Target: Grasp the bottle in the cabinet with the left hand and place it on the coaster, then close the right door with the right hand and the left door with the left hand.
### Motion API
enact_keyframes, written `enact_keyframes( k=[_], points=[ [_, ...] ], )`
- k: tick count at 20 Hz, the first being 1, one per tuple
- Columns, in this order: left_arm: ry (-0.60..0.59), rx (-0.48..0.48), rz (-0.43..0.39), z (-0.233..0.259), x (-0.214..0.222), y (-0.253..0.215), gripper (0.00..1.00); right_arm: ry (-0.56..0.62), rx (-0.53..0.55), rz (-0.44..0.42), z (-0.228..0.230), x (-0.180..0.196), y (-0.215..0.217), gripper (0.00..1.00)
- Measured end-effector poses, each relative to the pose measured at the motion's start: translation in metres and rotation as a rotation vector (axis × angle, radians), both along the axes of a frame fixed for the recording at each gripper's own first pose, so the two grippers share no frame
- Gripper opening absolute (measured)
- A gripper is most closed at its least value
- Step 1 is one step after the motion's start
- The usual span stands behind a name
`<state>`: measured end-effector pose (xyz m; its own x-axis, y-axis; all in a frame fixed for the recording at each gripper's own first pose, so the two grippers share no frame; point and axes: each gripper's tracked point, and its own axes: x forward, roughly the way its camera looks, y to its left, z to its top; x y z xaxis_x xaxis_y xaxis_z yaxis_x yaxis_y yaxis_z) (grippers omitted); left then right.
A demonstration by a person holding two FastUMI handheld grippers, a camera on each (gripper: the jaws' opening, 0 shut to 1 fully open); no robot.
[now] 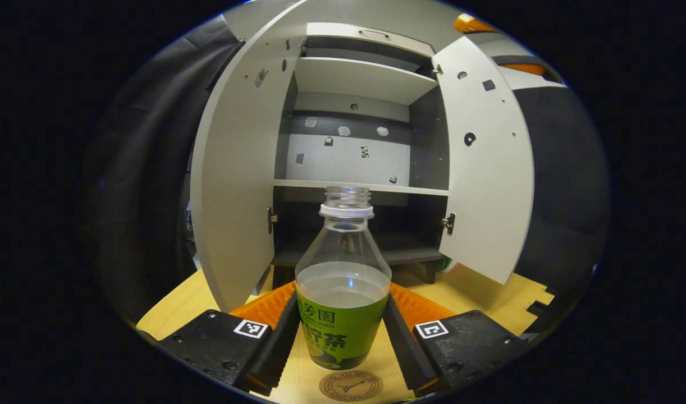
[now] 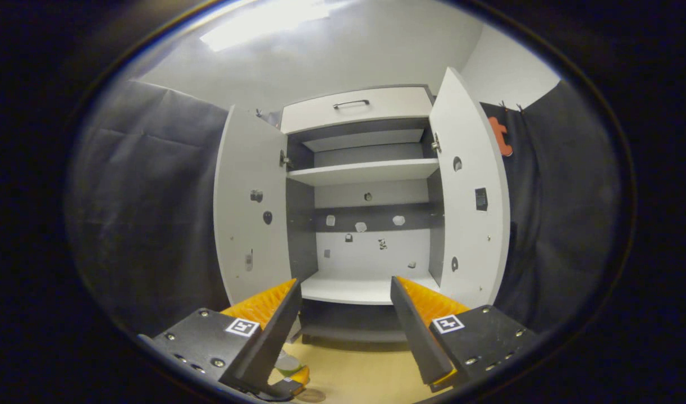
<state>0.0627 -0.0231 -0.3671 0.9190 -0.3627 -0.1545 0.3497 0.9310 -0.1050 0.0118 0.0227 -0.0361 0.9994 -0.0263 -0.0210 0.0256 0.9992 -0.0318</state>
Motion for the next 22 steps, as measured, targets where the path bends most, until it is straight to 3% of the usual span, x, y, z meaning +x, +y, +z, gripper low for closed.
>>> enact_keyframes(
  k=[5,8,13,15,22],
  points=[
    [0.035,-0.015,-0.086,-0.031,-0.033,-0.022,0.81,0.04,0.034,-0.01,-0.02,0.012,-0.01,0.97],
    [0.049,0.005,-0.102,-0.042,-0.036,-0.019,0.81,0.096,0.058,-0.032,-0.04,0.02,-0.014,0.93],
    [0.075,0.01,-0.145,-0.05,-0.032,-0.018,0.82,0.112,0.068,-0.013,-0.049,0.029,-0.004,0.96],
    [0.052,0.024,-0.154,-0.043,-0.031,-0.017,0.8,0.104,0.06,0.001,-0.045,0.028,-0.003,0.97],
    [0.008,0.056,-0.175,-0.015,-0.034,-0.017,0.9,0.096,0.044,-0.01,-0.041,0.015,-0.027,0.96]
  ],
)
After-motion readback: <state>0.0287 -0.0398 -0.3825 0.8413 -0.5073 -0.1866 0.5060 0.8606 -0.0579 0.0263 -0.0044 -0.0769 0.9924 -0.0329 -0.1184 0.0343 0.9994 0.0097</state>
